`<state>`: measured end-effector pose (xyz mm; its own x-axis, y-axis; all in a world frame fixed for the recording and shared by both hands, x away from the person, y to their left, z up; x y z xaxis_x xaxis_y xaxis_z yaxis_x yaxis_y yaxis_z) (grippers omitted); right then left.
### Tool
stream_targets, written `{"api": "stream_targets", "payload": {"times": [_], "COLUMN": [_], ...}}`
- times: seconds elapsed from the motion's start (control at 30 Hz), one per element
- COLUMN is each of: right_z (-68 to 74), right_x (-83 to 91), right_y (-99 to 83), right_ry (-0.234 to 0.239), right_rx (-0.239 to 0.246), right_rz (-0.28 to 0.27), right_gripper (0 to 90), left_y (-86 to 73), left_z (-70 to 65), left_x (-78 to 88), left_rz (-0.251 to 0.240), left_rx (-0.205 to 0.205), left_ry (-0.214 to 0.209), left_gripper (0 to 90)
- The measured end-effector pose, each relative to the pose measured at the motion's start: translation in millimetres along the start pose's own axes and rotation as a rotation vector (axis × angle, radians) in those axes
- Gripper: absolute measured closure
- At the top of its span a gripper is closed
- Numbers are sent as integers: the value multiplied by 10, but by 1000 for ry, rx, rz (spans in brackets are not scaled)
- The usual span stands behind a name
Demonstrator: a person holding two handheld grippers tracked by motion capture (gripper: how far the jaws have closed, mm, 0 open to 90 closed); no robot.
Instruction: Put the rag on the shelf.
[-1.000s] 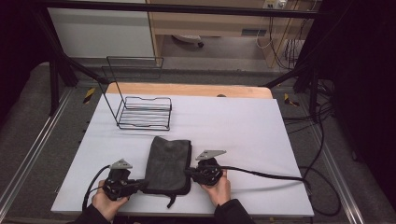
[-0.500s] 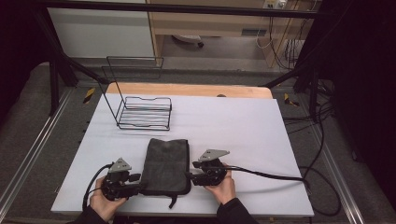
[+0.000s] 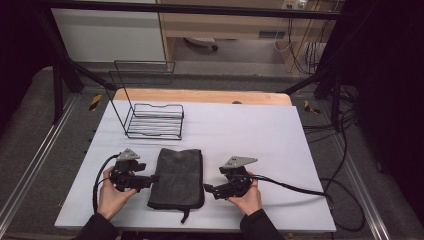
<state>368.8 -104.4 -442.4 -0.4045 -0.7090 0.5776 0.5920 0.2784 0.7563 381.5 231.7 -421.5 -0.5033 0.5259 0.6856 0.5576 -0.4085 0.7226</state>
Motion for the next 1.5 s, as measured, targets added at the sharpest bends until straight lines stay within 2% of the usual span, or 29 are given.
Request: {"api": "stream_targets", "payload": {"times": [0.2, 0.47, 0.5, 0.6, 0.63, 0.67, 0.7, 0.73, 0.77, 0.87, 0.9, 0.93, 1.03, 1.27, 1.4, 1.5], "right_z": [-2, -11, -11, -11, -13, -13, -12, -10, -12, -14, -15, -18, -24, -41, -55, -81], "right_x": [18, -10, -10, -18, -25, -25, -28, -43, -52, -67, -72, -78, -90, -114, -148, -172], "right_y": [9, -7, -7, -13, -15, -15, -17, -23, -26, -41, -43, -44, -48, -41, -39, -3], "right_ry": [-6, -16, -16, -17, -17, -17, -17, -13, -12, -14, -15, -16, -20, -25, -16, -14], "right_rx": [8, 4, 4, 7, 6, 6, 5, -5, -6, -1, -1, -2, -1, 0, 0, -21], "right_rz": [-6, 13, 13, 12, 14, 14, 14, 16, 16, 26, 27, 29, 30, 31, 33, 19], "right_gripper": [43, 22, 22, 23, 23, 23, 23, 25, 25, 26, 26, 26, 27, 31, 35, 43], "left_y": [139, 286, 303, 351, 363, 372, 376, 377, 373, 343, 315, 315, 284, 243, 242, 251], "left_z": [59, 167, 181, 227, 242, 252, 265, 275, 282, 302, 316, 316, 317, 335, 318, 300], "left_x": [-93, -305, -327, -389, -408, -432, -453, -477, -500, -550, -582, -582, -628, -648, -650, -652], "left_rz": [-8, 22, 20, 15, 17, 13, 15, 13, 12, 49, 59, 59, 69, 56, 55, 61], "left_rx": [-28, -13, -2, 15, 14, 18, 23, 35, 50, 39, 65, 65, 76, 115, 103, 99], "left_ry": [38, 74, 80, 84, 84, 90, 94, 91, 81, 87, 54, 54, 32, -8, -4, 4], "left_gripper": [156, 141, 141, 183, 240, 240, 276, 359, 385, 501, 536, 568, 607, 695, 723, 739]}}
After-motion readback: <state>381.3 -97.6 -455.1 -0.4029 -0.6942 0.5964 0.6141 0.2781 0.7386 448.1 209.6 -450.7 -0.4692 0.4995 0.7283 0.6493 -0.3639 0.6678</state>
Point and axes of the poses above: each handheld gripper's, and its own axes: x roughly backward along the jaws, y roughly out of its top, z roughly to its left, the point moved 1 cm from there along -x, roughly forward along the jaws, and after that the axes turned 6 degrees about -x, right-handed, at the moved point
